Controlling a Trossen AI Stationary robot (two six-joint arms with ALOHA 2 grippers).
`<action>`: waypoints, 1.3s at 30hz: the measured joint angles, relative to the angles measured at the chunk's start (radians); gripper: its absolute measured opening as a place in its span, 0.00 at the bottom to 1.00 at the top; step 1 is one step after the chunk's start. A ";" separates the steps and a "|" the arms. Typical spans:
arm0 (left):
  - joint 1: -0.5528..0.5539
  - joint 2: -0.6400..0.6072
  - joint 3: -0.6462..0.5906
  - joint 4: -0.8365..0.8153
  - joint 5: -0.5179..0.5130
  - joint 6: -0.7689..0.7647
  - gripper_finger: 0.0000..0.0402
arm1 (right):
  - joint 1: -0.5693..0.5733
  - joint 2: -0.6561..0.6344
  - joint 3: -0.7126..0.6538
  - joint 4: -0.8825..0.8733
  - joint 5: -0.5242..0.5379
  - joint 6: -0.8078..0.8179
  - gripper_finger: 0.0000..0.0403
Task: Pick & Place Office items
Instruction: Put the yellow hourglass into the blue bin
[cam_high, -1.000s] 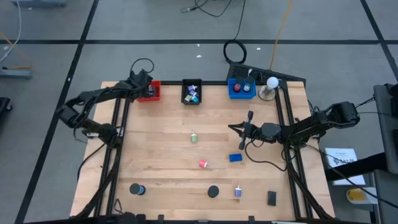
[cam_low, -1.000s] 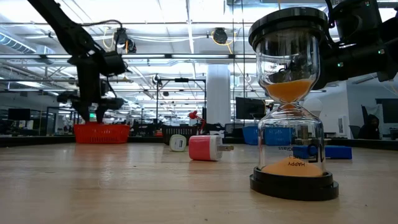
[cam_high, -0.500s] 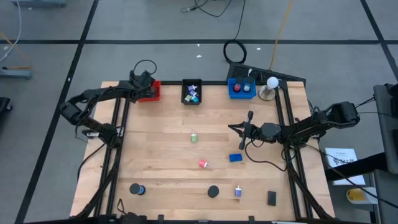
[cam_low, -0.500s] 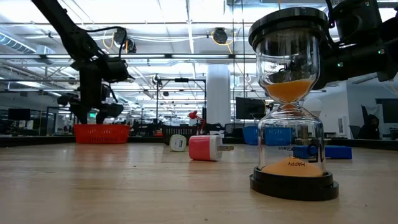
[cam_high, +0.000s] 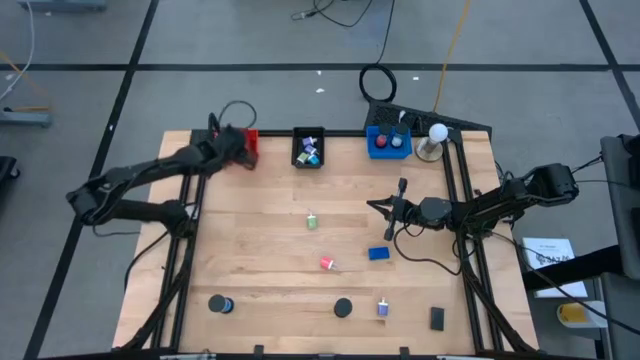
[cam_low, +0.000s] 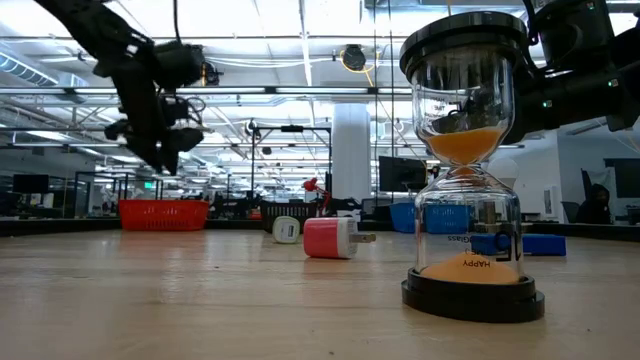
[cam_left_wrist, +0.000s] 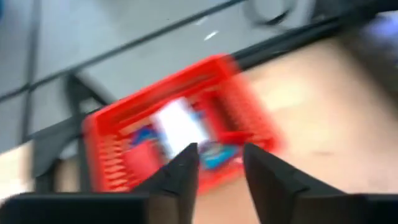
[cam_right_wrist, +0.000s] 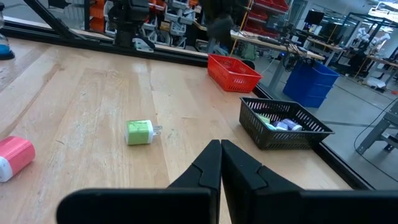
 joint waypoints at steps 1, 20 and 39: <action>-0.036 -0.021 -0.031 0.049 0.007 0.010 0.31 | 0.000 0.000 0.000 0.000 0.000 0.000 0.01; -0.539 -0.063 -0.617 1.339 0.263 0.235 0.05 | 0.000 0.000 0.000 0.001 0.000 0.000 0.01; -0.769 0.259 -0.584 1.665 0.190 0.317 0.03 | -0.042 0.002 0.009 0.086 -0.154 0.431 0.01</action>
